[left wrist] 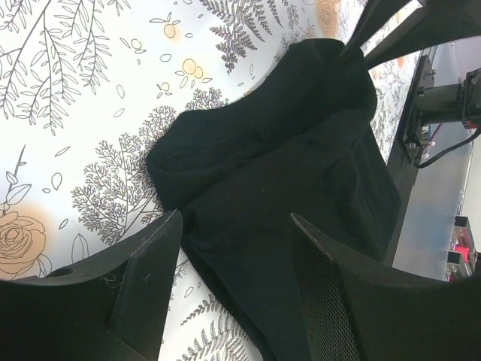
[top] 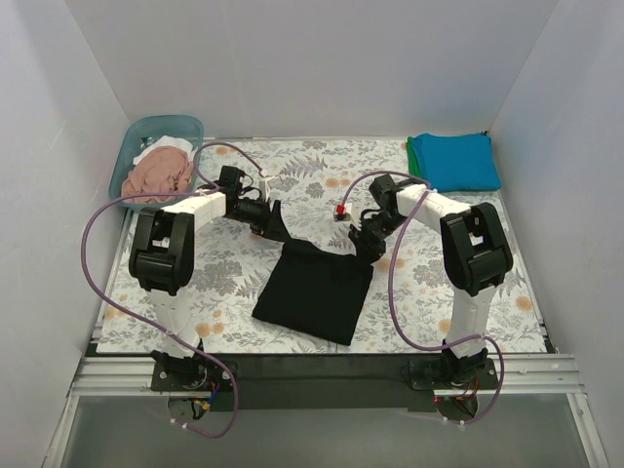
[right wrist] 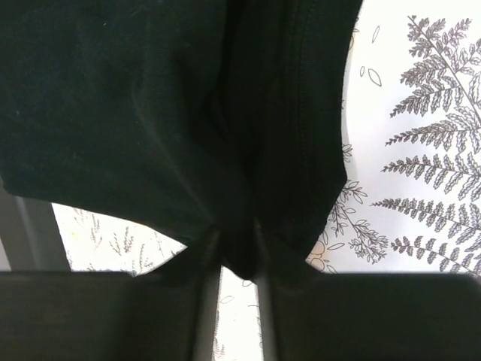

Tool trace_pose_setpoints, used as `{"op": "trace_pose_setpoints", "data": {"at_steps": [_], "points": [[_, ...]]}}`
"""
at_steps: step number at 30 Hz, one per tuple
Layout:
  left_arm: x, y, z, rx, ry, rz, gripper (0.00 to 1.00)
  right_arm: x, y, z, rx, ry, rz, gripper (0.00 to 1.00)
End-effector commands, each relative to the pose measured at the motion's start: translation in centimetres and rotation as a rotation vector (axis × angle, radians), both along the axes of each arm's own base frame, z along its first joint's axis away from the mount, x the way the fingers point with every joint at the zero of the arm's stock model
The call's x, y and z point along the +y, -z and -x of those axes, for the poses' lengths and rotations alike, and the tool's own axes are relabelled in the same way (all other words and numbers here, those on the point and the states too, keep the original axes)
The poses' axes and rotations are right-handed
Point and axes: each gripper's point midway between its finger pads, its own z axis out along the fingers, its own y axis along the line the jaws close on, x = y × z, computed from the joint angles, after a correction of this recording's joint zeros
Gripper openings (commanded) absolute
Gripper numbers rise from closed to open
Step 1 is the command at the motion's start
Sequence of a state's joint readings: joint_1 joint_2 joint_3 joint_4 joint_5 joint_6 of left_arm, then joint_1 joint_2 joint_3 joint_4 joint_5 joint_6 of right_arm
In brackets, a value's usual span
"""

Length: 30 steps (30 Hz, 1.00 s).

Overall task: Fold and stack the t-shirts
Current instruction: Fold the tshirt

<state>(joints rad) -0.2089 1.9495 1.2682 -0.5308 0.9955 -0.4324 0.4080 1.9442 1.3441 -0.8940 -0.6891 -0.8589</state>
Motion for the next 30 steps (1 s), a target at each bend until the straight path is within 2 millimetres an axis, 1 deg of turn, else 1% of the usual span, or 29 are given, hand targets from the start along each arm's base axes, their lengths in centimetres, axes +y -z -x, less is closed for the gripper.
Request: {"op": "trace_pose_setpoints", "data": {"at_steps": [1, 2, 4, 5, 6, 7, 8, 9, 10, 11, 13, 14, 17, 18, 21, 23, 26, 28, 29, 30], "points": [[-0.5, -1.5, -0.2, -0.043, 0.029, 0.039, 0.56, 0.3, -2.0, 0.6, -0.008, -0.012, -0.038, 0.23], [-0.5, -1.4, -0.2, -0.046, 0.03, 0.039, 0.56, 0.2, -2.3, 0.7, -0.005, -0.006, -0.035, 0.13], [-0.5, -1.1, -0.1, -0.041, 0.029, 0.034, 0.56, 0.2, -3.1, 0.5, -0.011, 0.006, -0.031, 0.03], [-0.4, -0.7, 0.1, -0.029, 0.027, 0.032, 0.55, 0.2, -3.3, 0.5, -0.005, 0.015, -0.027, 0.01], [-0.4, -0.6, 0.1, -0.027, 0.024, 0.028, 0.55, 0.2, -3.7, 0.5, -0.006, 0.018, -0.026, 0.01], [-0.4, -0.4, -0.1, -0.032, 0.019, 0.024, 0.54, 0.0, -3.9, 1.0, 0.018, 0.021, -0.017, 0.01], [-0.4, -0.3, -0.1, -0.032, 0.013, 0.024, 0.54, 0.2, -4.6, 0.8, 0.013, 0.023, -0.02, 0.01], [-0.4, -0.3, -0.1, -0.026, 0.005, 0.023, 0.52, 0.1, -4.8, 1.0, 0.033, 0.023, -0.016, 0.01], [-0.4, -0.3, -0.5, -0.045, -0.003, 0.018, 0.52, -0.1, -5.3, 1.6, 0.064, 0.028, -0.002, 0.01], [-0.4, -0.2, -0.5, -0.045, -0.009, 0.014, 0.51, -0.2, -5.7, 1.5, 0.066, 0.036, 0.004, 0.01], [-0.6, -0.1, -0.7, -0.05, -0.017, 0.01, 0.5, -0.7, -5.9, 2.1, 0.096, 0.045, 0.039, 0.01], [-0.6, 0.1, -0.8, -0.053, -0.021, -0.003, 0.5, -0.8, -5.8, 2.3, 0.105, 0.049, 0.054, 0.01], [-0.7, 0.8, -1.0, -0.063, -0.034, -0.034, 0.48, -1.9, -4.4, 3.2, 0.154, 0.067, 0.123, 0.01], [-0.8, 0.9, -1.0, -0.063, -0.034, -0.037, 0.47, -2.3, -3.4, 3.6, 0.182, 0.069, 0.153, 0.01], [-1.0, 1.3, -0.7, -0.056, -0.033, -0.044, 0.44, -3.0, -1.5, 3.7, 0.236, 0.09, 0.217, 0.01], [-1.1, 1.6, -0.5, -0.051, -0.03, -0.046, 0.44, -2.9, -1.2, 3.2, 0.243, 0.11, 0.223, 0.01], [-1.4, 1.5, -0.6, -0.06, -0.031, -0.042, 0.43, -2.6, -0.8, 1.8, 0.215, 0.139, 0.229, 0.01], [-1.7, 1.2, -0.9, -0.069, -0.028, -0.035, 0.43, -2.6, -0.2, 1.1, 0.197, 0.145, 0.243, 0.01], [-1.8, 1.1, -1.0, -0.072, -0.028, -0.031, 0.43, -2.6, 0.1, 1.1, 0.201, 0.145, 0.252, 0.01], [-2.0, 0.9, -0.9, -0.071, -0.028, -0.026, 0.42, -2.8, 0.7, 0.8, 0.198, 0.15, 0.267, 0.01]]}}
